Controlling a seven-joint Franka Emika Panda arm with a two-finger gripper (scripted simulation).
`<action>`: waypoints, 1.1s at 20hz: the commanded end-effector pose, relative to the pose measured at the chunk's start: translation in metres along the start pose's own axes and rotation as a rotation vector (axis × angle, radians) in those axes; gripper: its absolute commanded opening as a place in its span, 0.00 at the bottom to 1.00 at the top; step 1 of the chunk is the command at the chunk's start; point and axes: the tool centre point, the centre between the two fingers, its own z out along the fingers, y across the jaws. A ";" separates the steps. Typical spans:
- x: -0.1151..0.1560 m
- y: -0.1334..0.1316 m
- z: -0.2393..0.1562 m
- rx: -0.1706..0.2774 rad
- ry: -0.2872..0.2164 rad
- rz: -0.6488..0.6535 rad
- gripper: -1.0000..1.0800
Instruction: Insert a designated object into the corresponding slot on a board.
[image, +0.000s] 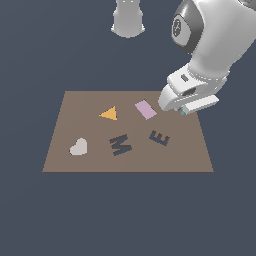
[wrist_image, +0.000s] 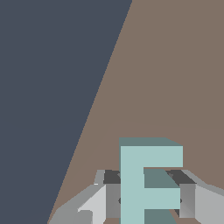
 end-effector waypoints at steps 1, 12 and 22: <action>0.008 -0.002 -0.001 0.000 0.000 0.104 0.00; 0.045 0.003 -0.002 0.000 0.001 0.575 0.00; 0.075 0.023 -0.004 0.001 0.002 1.020 0.00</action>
